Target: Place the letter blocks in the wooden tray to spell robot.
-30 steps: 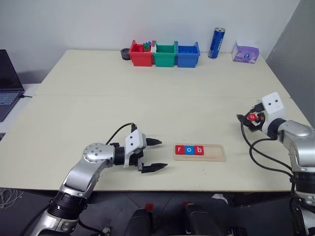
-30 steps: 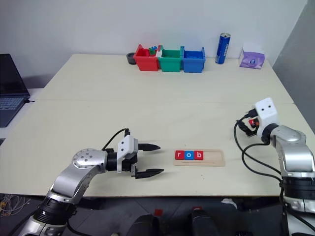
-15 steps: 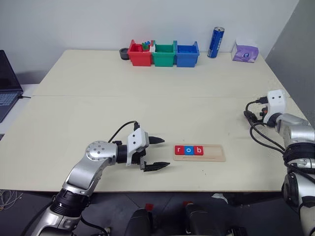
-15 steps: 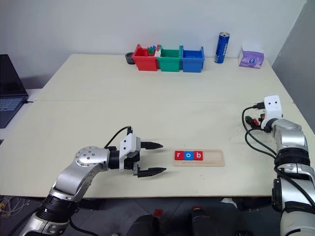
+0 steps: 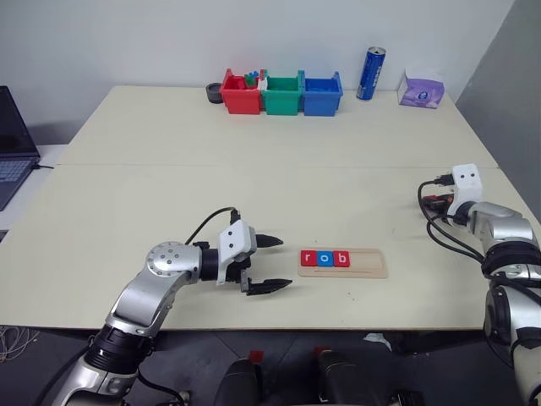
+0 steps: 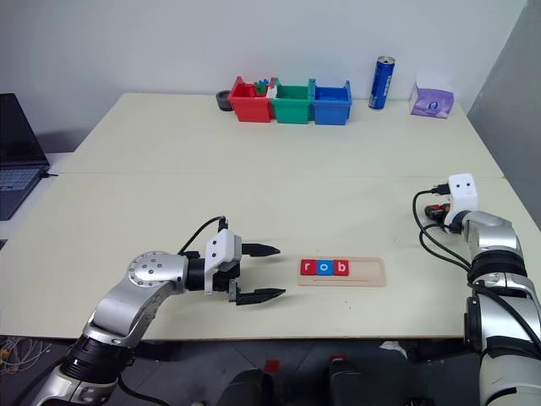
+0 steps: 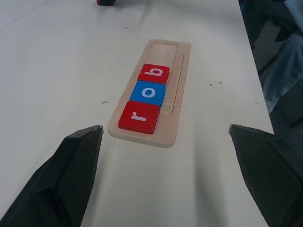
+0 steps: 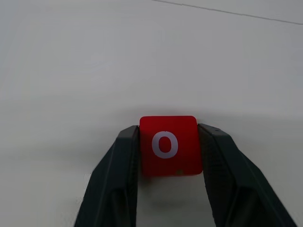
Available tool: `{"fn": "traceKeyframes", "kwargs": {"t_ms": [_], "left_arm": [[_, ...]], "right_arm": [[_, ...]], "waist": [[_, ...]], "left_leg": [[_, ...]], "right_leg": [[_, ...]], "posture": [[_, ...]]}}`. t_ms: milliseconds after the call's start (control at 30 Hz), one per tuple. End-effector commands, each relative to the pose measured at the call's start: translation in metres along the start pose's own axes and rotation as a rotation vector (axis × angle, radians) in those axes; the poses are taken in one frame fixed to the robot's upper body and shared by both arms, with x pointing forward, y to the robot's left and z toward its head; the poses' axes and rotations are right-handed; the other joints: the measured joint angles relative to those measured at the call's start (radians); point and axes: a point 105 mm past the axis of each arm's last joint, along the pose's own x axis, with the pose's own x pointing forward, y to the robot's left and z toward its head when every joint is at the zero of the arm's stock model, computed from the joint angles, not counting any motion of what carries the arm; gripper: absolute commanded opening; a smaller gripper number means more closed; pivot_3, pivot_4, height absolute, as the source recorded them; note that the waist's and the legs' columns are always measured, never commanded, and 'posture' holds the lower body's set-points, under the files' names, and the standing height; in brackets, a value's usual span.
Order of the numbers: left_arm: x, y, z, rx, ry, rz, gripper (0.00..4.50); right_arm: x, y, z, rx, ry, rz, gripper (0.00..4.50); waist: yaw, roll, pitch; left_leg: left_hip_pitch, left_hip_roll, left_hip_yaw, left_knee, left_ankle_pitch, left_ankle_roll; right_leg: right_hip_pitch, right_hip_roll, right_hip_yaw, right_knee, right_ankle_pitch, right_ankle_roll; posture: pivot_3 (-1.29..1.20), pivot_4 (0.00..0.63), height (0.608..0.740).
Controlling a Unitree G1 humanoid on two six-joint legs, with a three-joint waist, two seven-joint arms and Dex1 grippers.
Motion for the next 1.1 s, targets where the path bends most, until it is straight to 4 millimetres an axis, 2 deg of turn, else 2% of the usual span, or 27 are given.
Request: {"fn": "traceKeyframes", "kwargs": {"t_ms": [33,167,333,533,733,1000,1100], "left_arm": [[-0.002,0.001,0.008,0.044,-0.012,-0.002,4.50],[-0.004,0.000,0.008,0.042,-0.011,-0.006,4.50],[-0.001,-0.003,0.009,0.041,-0.010,-0.030,4.50],[0.002,-0.003,0.012,0.050,-0.016,-0.056,4.50],[0.003,-0.003,0.011,0.053,-0.017,-0.068,4.50],[0.004,-0.003,0.012,0.057,-0.020,-0.068,4.50],[0.005,-0.003,0.014,0.060,-0.021,-0.062,4.50]], "right_arm": [[-0.009,-0.010,-0.006,-0.007,0.004,-0.045,1.46],[-0.036,-0.001,0.010,-0.068,-0.137,-0.063,1.46],[-0.075,0.033,-0.008,0.011,-0.147,-0.064,1.46],[-0.113,0.088,-0.034,0.171,-0.143,-0.123,1.46],[-0.126,0.101,-0.049,0.232,-0.095,-0.182,1.46],[-0.123,0.111,-0.068,0.270,-0.026,-0.171,1.46],[-0.120,0.112,-0.069,0.310,-0.034,-0.175,2.53]], "waist": [[0.003,0.000,0.000],[0.015,0.001,-0.001],[0.011,0.002,-0.001],[0.007,0.003,-0.001],[0.010,0.003,-0.001],[0.009,0.003,-0.001],[0.009,0.003,-0.001]], "left_leg": [[0.000,0.000,0.000,0.000,0.000,0.000],[-0.002,0.001,-0.003,-0.001,0.000,0.000],[-0.004,0.001,-0.005,-0.001,0.000,0.000],[-0.002,0.001,-0.005,-0.001,0.000,0.000],[-0.001,0.000,-0.003,0.000,0.000,0.000],[-0.001,0.001,-0.003,-0.001,0.000,0.000],[-0.002,0.001,-0.003,-0.001,0.000,0.000]], "right_leg": [[0.000,0.000,0.000,0.000,0.000,0.000],[-0.001,0.000,-0.001,0.000,0.000,0.000],[-0.002,0.000,-0.002,0.000,-0.001,0.001],[-0.002,0.001,-0.002,0.001,-0.003,0.006],[-0.002,0.000,-0.001,0.000,-0.003,0.006],[-0.002,0.000,-0.001,0.000,-0.004,0.006],[-0.002,0.001,-0.001,0.000,-0.004,0.006]], "posture": [[0.00,0.150,0.740],[0.00,0.150,0.740],[0.00,0.150,0.740],[0.00,0.150,0.740],[0.00,0.150,0.740],[0.00,0.150,0.740],[0.00,0.150,0.740]]}}
